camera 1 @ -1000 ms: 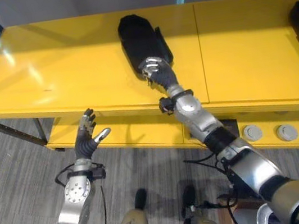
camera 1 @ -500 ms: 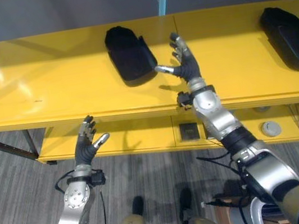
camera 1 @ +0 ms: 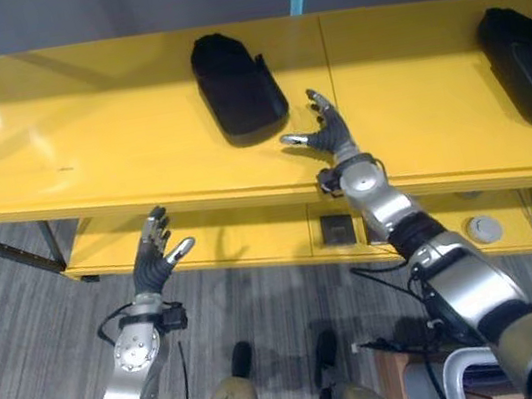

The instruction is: Move parts from the plastic box to the shelf.

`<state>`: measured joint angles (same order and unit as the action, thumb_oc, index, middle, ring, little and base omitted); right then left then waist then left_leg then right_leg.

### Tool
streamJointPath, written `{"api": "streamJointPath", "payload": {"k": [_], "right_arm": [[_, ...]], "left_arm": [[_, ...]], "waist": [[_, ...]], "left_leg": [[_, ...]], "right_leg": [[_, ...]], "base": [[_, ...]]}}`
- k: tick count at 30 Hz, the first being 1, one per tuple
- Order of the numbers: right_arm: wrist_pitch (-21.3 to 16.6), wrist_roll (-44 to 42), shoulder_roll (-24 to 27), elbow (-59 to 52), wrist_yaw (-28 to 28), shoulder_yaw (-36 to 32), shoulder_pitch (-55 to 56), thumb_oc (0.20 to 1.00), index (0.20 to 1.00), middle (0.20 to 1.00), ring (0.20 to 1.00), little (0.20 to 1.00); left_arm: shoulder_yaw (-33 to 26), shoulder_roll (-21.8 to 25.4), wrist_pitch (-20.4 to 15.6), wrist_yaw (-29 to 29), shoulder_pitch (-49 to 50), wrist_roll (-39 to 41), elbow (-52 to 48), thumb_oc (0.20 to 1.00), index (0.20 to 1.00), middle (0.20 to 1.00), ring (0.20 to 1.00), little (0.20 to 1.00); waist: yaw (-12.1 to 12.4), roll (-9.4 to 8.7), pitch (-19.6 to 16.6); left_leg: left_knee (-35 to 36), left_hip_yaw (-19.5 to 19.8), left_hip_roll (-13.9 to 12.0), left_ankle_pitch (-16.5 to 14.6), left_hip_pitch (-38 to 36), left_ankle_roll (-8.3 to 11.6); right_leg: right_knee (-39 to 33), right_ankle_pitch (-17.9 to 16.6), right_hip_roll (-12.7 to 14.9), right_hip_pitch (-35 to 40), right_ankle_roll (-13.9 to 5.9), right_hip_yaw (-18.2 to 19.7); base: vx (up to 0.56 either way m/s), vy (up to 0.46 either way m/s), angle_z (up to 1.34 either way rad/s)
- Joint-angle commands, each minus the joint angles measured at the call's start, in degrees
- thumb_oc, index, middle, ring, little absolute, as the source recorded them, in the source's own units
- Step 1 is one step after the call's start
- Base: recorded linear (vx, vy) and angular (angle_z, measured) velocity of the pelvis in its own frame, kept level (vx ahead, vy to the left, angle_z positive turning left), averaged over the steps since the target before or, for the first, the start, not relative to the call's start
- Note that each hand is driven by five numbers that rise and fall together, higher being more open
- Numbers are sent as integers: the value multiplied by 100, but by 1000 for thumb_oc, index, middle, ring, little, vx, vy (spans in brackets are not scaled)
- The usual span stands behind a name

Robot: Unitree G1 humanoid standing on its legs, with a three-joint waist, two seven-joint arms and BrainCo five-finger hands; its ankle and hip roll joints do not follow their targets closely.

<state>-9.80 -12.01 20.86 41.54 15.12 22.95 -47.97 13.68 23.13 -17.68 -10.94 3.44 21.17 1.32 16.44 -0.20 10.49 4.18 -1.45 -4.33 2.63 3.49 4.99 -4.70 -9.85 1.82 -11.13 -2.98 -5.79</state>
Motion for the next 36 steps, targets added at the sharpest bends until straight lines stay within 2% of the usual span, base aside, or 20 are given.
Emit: {"api": "streamJointPath", "payload": {"k": [1, 12, 23, 36], "right_arm": [[-248, -387, 54, -76, -342, 162, -669, 1000, 1000, 1000, 1000, 1000], [-349, -646, 53, -819, -519, 250, -583, 1000, 1000, 1000, 1000, 1000], [-440, -765, -31, -2112, -723, 162, 510, 1000, 1000, 1000, 1000, 1000], [-437, -1096, -331, -2390, -926, 132, 1192, 1000, 1000, 1000, 1000, 1000]], "left_arm": [[207, 160, -308, -49, -501, -74, -85, 1000, 1000, 1000, 1000, 1000], [186, 69, -288, -34, -522, 4, -5, 1000, 1000, 1000, 1000, 1000], [49, -104, -172, -19, -353, -95, 35, 1000, 1000, 1000, 1000, 1000], [1, -129, -95, 63, -178, -54, 26, 1000, 1000, 1000, 1000, 1000]], "waist": [[309, -37, 4], [260, -43, -49], [23, -71, -37], [-67, -69, -52]], "left_leg": [[-188, 194, -24, -557, 68, 2], [-161, 186, 3, -573, 30, -12], [-168, 61, 29, -637, -65, -51], [-207, -39, 11, -685, -155, -65]], "right_leg": [[834, 1600, 358, 442, -644, 12], [844, 1600, 400, 458, -649, -30], [897, 1607, 429, 458, -633, 63], [936, 1624, 433, 489, -619, 113]], "base": [[0, 0, 0], [1, 3, 2], [-5, 4, -1], [-6, -2, -4]]}}
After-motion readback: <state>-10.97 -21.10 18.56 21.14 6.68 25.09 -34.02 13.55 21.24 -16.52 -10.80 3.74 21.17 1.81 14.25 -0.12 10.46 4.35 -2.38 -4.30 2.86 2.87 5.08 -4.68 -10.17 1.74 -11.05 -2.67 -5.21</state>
